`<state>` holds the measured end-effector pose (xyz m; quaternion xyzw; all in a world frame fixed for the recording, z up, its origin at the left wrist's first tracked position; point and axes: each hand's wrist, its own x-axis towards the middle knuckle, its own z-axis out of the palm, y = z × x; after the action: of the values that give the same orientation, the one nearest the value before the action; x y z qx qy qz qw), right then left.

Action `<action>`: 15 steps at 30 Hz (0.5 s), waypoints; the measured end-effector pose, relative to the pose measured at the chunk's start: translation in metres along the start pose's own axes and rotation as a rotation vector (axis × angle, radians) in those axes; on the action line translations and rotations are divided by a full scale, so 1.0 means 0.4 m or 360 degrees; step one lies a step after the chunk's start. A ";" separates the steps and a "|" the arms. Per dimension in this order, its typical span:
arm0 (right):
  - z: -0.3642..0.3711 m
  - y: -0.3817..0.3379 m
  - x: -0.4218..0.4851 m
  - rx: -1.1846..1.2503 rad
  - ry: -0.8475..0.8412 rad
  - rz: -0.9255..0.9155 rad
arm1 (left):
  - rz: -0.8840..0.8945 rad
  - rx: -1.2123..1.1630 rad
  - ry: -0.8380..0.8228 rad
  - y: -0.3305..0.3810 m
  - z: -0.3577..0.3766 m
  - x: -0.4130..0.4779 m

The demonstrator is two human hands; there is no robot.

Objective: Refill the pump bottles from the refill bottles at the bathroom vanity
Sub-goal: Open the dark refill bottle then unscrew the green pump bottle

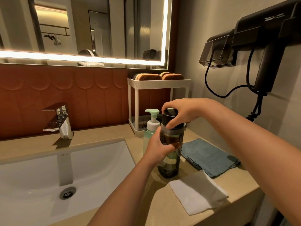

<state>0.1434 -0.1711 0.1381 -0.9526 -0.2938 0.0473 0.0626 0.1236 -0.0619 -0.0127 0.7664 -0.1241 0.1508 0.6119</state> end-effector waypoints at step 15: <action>0.026 -0.048 0.014 -0.0423 0.0230 0.0255 | -0.0035 -0.0048 0.0025 0.006 0.005 0.002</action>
<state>0.1360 -0.1511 0.1301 -0.9738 -0.2154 -0.0558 -0.0470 0.1237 -0.0644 -0.0107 0.7572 -0.1131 0.1483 0.6260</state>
